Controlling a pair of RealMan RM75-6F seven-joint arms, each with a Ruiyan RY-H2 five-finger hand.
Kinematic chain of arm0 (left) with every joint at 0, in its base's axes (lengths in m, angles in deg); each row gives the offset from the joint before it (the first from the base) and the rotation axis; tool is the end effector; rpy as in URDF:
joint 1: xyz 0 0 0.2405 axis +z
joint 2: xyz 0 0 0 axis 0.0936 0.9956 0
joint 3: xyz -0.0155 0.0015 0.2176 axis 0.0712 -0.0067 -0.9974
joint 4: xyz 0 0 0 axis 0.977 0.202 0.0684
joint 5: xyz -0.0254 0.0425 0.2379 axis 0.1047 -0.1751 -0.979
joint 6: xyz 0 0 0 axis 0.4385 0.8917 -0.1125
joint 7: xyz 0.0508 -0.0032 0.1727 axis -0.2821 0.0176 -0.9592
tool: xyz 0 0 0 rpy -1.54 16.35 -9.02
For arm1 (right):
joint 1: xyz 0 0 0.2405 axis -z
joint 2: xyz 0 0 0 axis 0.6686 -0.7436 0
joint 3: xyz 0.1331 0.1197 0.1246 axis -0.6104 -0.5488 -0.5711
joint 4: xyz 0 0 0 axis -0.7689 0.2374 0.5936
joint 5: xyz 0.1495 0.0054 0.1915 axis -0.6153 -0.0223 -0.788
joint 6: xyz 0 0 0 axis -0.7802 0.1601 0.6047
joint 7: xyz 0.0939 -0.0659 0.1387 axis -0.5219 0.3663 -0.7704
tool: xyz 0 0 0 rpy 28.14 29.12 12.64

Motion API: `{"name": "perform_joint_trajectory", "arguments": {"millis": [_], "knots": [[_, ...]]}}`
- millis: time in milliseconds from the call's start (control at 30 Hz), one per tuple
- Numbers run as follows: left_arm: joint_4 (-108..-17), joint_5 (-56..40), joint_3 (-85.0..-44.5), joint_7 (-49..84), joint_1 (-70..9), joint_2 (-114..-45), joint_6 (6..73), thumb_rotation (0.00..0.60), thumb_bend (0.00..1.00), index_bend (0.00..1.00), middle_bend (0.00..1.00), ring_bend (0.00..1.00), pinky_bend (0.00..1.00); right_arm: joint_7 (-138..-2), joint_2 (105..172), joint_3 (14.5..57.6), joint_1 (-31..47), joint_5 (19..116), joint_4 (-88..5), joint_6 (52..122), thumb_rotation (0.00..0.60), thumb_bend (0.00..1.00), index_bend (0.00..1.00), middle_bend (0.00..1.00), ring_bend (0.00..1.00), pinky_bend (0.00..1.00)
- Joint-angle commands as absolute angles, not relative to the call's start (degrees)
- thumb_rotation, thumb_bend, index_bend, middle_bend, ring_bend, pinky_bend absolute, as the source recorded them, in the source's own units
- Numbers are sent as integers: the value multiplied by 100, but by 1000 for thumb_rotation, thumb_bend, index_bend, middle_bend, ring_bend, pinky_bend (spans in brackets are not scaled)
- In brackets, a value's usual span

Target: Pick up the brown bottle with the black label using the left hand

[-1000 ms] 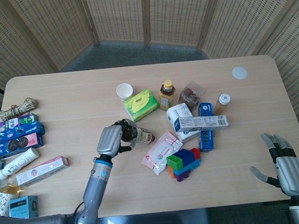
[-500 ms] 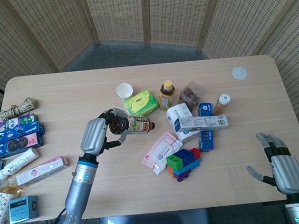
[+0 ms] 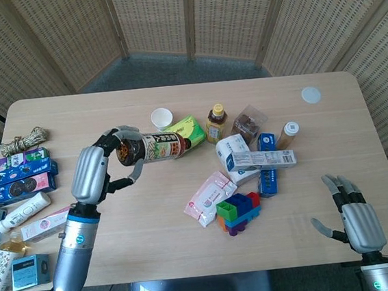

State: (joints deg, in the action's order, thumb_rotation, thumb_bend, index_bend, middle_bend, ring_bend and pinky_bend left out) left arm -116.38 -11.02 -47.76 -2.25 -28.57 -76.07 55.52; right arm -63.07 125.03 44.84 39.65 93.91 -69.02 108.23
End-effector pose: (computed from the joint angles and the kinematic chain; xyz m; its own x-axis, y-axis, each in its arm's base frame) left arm 0.0220 0.2960 0.0911 -0.2167 0.0063 0.9762 0.9150 -0.3472 0.2054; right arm -0.2335 -0.1954 0.0646 0.2299 -0.0502 0.9719 -0.9729 -0.0393 0.2281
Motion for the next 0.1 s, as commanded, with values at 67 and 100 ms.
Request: {"name": "perform_joint_trajectory", "arguments": {"millis": [67,100], "knots": [[-11816,-1147,-4756,-212,-2779,-7443,5651,600,601,543,628,701,777,-6306,12484,4493,3976,9421,-6923,10862,3,196,0,31,0,0],[-11829,-1158,-4766,-200,-2774,-7429,5660,600,601,543,628,701,777,-6303,12474,4494,3979,9430,-6934,10873,2,195,0,31,0,0]]}}
